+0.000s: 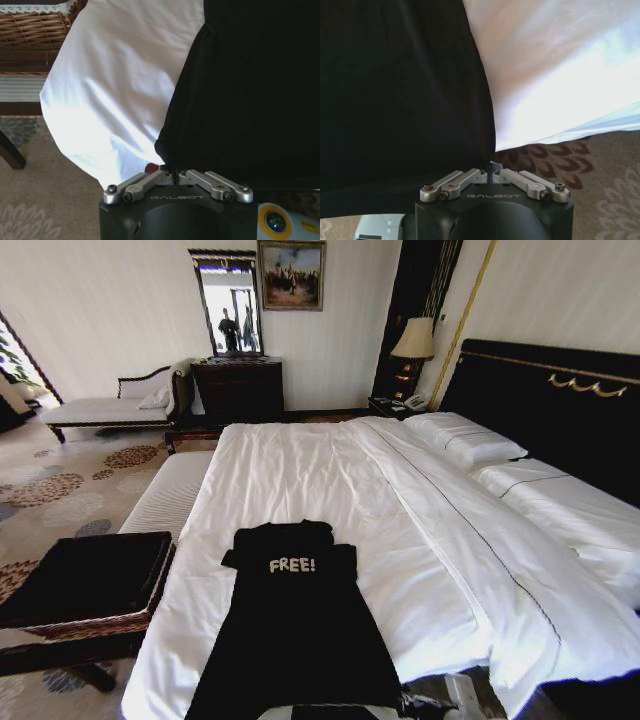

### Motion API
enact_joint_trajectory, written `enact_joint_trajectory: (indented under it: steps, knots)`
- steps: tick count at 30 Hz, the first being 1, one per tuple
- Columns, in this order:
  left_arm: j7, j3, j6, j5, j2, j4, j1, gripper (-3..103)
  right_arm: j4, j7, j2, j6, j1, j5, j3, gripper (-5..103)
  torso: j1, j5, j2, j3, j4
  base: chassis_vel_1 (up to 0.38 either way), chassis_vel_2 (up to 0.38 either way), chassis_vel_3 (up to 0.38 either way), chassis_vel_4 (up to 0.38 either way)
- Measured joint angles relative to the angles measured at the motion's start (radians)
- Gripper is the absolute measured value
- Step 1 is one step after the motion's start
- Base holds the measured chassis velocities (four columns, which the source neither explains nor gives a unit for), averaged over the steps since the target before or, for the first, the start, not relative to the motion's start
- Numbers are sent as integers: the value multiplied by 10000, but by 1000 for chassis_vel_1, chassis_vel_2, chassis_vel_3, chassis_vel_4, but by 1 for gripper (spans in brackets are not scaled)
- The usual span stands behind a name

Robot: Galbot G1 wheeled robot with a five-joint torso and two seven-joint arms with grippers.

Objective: Fold the clothes on the bed and place them into the basket.

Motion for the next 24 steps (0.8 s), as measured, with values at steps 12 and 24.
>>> enact_joint_trajectory:
  steps: [12, 24]
  knots:
    - [-56, 178, 492, -18, -15, 475, -907, 0, -172, 160, 206, 6, 341, 80, -205, 0, 1, 0, -2, 1, -1, 0, 0, 0, 0]
    - [-93, 291, 611, 319, -149, 582, -1215, 0, -224, 251, 275, 15, 424, 51, -352, 13, 1, 1, -1, 1, 0, 0, 0, 0, 0]
